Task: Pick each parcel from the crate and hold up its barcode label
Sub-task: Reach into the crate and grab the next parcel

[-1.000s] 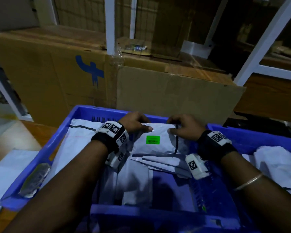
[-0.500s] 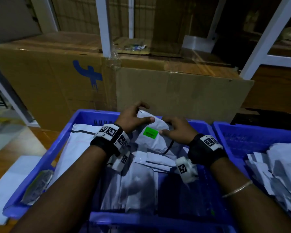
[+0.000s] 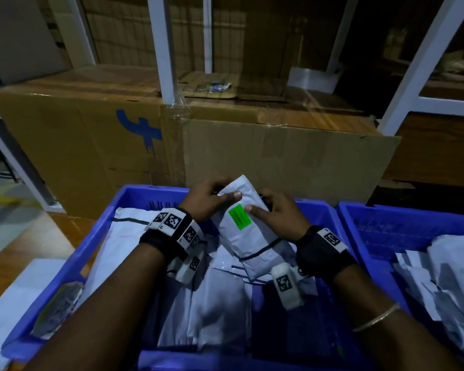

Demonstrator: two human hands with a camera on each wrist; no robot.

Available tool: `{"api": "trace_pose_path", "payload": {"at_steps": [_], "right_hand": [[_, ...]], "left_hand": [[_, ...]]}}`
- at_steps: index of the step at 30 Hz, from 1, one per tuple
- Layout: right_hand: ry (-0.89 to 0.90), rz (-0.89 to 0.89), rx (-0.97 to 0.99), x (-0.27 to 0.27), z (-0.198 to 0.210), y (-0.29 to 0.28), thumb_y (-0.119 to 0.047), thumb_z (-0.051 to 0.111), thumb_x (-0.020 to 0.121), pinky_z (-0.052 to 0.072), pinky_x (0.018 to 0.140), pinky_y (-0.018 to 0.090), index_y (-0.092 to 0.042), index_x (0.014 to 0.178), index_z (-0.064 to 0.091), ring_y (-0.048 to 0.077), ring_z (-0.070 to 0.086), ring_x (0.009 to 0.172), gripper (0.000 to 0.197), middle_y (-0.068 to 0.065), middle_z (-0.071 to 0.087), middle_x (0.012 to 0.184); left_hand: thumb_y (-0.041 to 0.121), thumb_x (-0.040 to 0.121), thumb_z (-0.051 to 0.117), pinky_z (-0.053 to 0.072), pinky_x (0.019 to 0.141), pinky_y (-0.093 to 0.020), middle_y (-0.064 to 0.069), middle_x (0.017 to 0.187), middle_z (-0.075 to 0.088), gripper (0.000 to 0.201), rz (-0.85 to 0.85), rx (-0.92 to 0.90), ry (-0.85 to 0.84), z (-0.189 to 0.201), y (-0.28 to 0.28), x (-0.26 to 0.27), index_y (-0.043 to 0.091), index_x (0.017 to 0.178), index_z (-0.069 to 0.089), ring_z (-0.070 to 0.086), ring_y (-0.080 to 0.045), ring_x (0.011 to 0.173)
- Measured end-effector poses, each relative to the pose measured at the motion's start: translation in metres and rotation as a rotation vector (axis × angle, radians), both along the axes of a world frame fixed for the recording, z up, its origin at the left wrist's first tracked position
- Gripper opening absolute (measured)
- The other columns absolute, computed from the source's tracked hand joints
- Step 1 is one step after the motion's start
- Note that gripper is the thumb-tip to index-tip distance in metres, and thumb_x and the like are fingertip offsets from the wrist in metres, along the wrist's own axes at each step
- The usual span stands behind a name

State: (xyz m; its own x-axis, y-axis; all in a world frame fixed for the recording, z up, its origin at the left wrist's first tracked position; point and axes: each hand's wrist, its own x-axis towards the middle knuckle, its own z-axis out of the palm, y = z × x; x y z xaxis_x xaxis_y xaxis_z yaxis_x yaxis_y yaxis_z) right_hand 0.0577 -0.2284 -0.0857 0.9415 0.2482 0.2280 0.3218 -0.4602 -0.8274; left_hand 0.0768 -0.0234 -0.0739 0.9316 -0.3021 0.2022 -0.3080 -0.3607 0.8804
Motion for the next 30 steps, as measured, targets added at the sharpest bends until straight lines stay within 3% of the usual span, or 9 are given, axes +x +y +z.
{"api": "trace_pose_path", "payload": {"at_steps": [4,8,10,13,16,21,25,28,30], "right_hand": [[0.034,-0.039,0.137,0.003,-0.001,-0.002,-0.047,0.063,0.079,0.053,0.087,0.054,-0.020,0.103,0.069,0.019,0.069,0.097,0.037,0.001,0.074,0.100],[0.100,-0.057,0.314,0.002,0.002,-0.002,-0.040,0.064,0.084,0.051,0.091,0.057,-0.023,0.102,0.065,0.027,0.068,0.102,0.025,0.006,0.072,0.106],[0.118,-0.057,0.336,0.001,0.000,-0.001,-0.043,0.066,0.082,0.052,0.090,0.057,-0.019,0.105,0.064,0.028,0.068,0.102,0.033,0.008,0.072,0.107],[0.140,-0.051,0.391,0.002,0.002,0.001,-0.024,0.067,0.092,0.057,0.085,0.049,-0.010,0.108,0.059,0.025,0.070,0.097,0.023,0.010,0.072,0.104],[0.130,-0.018,0.517,0.002,0.008,0.001,-0.013,0.058,0.096,0.059,0.079,0.041,-0.014,0.114,0.054,0.025,0.071,0.092,0.018,0.013,0.071,0.107],[0.039,-0.117,0.547,0.005,0.008,-0.003,-0.010,0.056,0.098,0.055,0.080,0.044,-0.012,0.105,0.052,0.024,0.067,0.086,0.009,0.015,0.069,0.097],[-0.010,-0.183,0.595,0.008,0.008,-0.008,-0.016,0.058,0.096,0.055,0.080,0.044,-0.016,0.098,0.049,0.020,0.066,0.086,0.009,0.009,0.066,0.094],[-0.017,-0.181,0.544,0.009,0.008,-0.013,-0.005,0.063,0.092,0.054,0.073,0.037,-0.017,0.094,0.046,0.014,0.065,0.080,0.021,0.004,0.066,0.087],[-0.079,-0.178,0.398,0.009,0.006,-0.019,-0.002,0.073,0.082,0.054,0.072,0.035,-0.023,0.105,0.046,0.014,0.066,0.084,0.041,0.002,0.068,0.095]], "left_hand": [[0.048,0.074,0.073,0.055,0.079,-0.029,-0.001,0.105,0.069,0.055,0.116,-0.027,-0.022,0.001,-0.002,0.001,0.019,0.119,0.061,0.066,-0.012,0.095],[0.016,0.080,0.078,0.046,0.059,-0.006,0.002,0.095,0.061,0.053,0.233,-0.164,-0.012,0.002,-0.010,0.001,0.006,0.124,0.049,0.058,0.010,0.074],[0.011,0.079,0.077,0.045,0.058,-0.007,0.002,0.089,0.062,0.046,0.224,-0.197,-0.018,-0.001,-0.011,0.002,0.002,0.116,0.051,0.058,0.014,0.066],[0.015,0.078,0.079,0.048,0.060,-0.010,0.000,0.089,0.064,0.043,0.195,-0.213,-0.013,-0.002,-0.008,0.003,0.005,0.110,0.051,0.060,0.011,0.069],[0.017,0.078,0.079,0.050,0.061,-0.015,0.002,0.087,0.063,0.042,0.155,-0.189,-0.005,0.001,-0.010,0.000,0.010,0.107,0.050,0.060,0.007,0.070],[0.020,0.074,0.083,0.058,0.075,-0.032,-0.005,0.099,0.070,0.051,0.057,-0.249,0.110,0.001,-0.014,-0.005,0.008,0.114,0.054,0.069,-0.013,0.091],[0.015,0.081,0.076,0.056,0.083,-0.031,-0.002,0.104,0.073,0.035,-0.111,-0.115,0.173,-0.001,-0.015,-0.006,0.005,0.113,0.066,0.069,-0.010,0.095],[0.019,0.082,0.076,0.055,0.084,-0.030,-0.002,0.106,0.073,0.034,-0.080,-0.046,0.122,-0.004,-0.010,-0.002,0.008,0.113,0.068,0.069,-0.011,0.097],[0.024,0.083,0.076,0.054,0.083,-0.025,0.001,0.108,0.072,0.037,-0.059,0.035,0.075,-0.005,-0.005,0.001,0.013,0.117,0.066,0.067,-0.008,0.098]]}}
